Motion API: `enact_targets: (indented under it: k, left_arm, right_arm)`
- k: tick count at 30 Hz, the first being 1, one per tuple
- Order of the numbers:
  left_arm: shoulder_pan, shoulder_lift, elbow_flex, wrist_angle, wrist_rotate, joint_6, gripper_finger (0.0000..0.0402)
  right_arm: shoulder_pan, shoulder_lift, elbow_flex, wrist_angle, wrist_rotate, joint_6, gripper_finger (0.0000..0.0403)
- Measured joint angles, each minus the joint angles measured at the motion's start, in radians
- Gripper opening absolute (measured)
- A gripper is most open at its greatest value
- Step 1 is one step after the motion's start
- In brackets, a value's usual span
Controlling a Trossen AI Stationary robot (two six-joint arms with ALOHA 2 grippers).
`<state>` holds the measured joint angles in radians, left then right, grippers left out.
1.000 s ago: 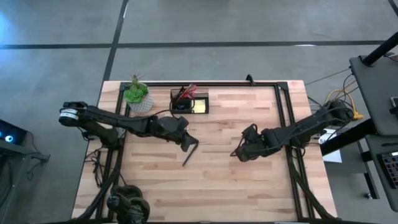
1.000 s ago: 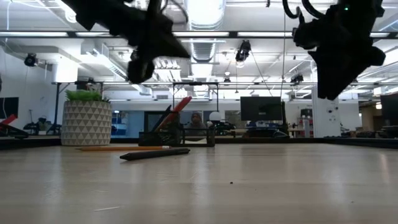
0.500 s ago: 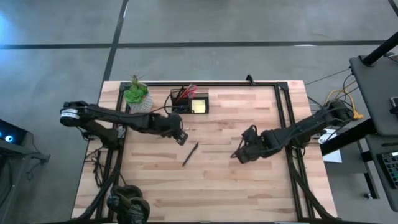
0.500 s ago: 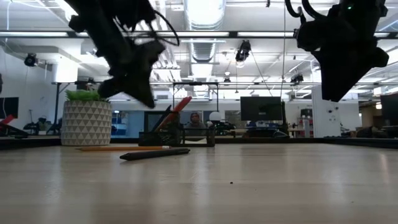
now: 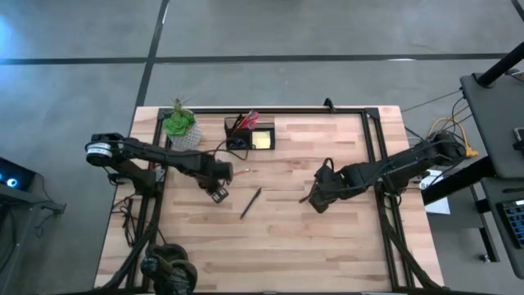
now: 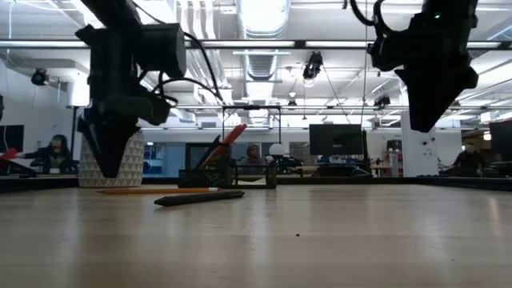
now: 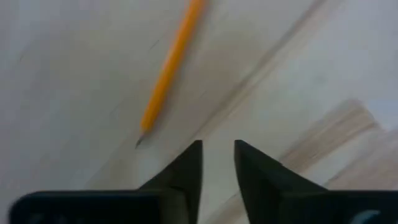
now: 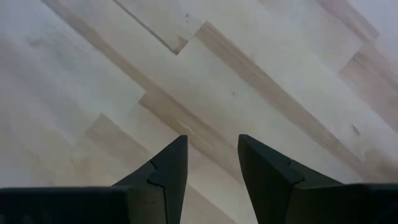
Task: Pick and place office supplies into organizer
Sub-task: Put the pencil into the top left section of the black desk organizer
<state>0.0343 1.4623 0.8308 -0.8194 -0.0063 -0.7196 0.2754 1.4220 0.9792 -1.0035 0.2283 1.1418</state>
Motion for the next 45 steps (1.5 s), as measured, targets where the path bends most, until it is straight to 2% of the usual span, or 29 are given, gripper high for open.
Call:
enact_targets:
  k: [5, 9, 13, 16, 23, 25, 34, 41, 45]
  left_arm:
    - [-0.002, -0.027, -0.002, -0.054, -0.031, -0.06, 0.0121]
    - [0.019, -0.028, -0.004, -0.128, -0.038, -0.087, 0.0124]
    - [0.071, -0.026, -0.015, -0.132, -0.054, -0.145, 0.0124]
    - [0.101, -0.026, -0.021, -0.114, -0.037, -0.159, 0.0108]
    - [0.145, -0.026, -0.039, -0.068, -0.033, -0.177, 0.0017]
    - [0.152, -0.026, -0.054, -0.048, -0.033, -0.221, 0.0005]
    - [0.151, -0.039, -0.109, 0.11, -0.023, -0.424, 0.0008]
    - [0.145, -0.062, -0.102, 0.089, -0.028, -0.428, 0.0008]
    - [0.14, -0.072, -0.103, 0.008, -0.025, -0.453, 0.0008]
  right_arm:
    - [-0.038, 0.0, 0.004, 0.012, 0.0, -0.06, 0.0137]
    - [-0.061, 0.0, 0.009, 0.021, -0.001, -0.095, 0.0137]
    - [-0.078, 0.0, 0.014, 0.029, -0.001, -0.106, 0.0137]
    - [-0.089, 0.0, 0.014, 0.046, -0.001, -0.107, 0.0137]
    - [-0.091, 0.0, 0.014, 0.104, -0.001, -0.105, 0.0137]
    - [-0.091, 0.0, 0.014, 0.117, -0.001, -0.101, 0.0137]
    - [-0.091, 0.0, 0.014, 0.127, -0.001, -0.088, 0.0137]
    - [-0.091, 0.0, 0.014, 0.127, 0.007, -0.099, 0.0137]
    - [-0.091, 0.0, 0.014, 0.127, 0.008, -0.103, 0.0137]
